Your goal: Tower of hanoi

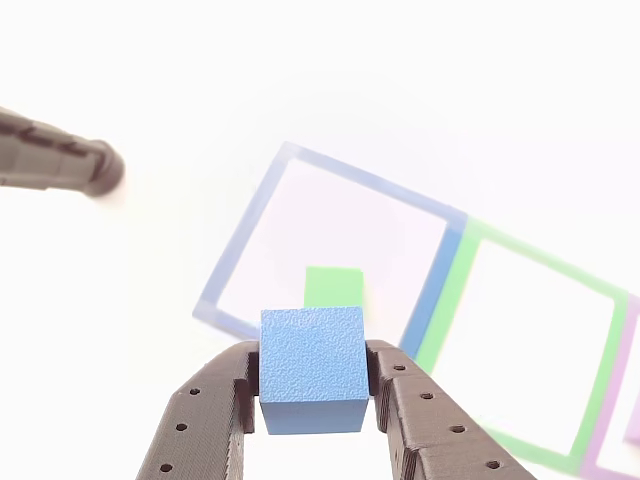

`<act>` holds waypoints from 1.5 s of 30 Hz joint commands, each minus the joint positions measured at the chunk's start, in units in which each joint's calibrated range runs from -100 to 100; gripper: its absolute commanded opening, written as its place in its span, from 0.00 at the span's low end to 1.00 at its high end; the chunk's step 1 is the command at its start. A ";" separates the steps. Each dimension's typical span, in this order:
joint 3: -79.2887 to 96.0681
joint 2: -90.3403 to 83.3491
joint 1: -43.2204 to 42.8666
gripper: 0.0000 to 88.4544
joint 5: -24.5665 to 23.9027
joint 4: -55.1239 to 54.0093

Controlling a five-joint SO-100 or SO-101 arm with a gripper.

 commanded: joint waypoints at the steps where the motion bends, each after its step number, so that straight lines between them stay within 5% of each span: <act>1: 8.21 0.69 -0.88 0.00 0.59 -13.83; 24: 39.58 21.11 0.65 0.00 0.59 -76.10; 45: 45.76 30.16 2.95 0.00 0.59 -91.16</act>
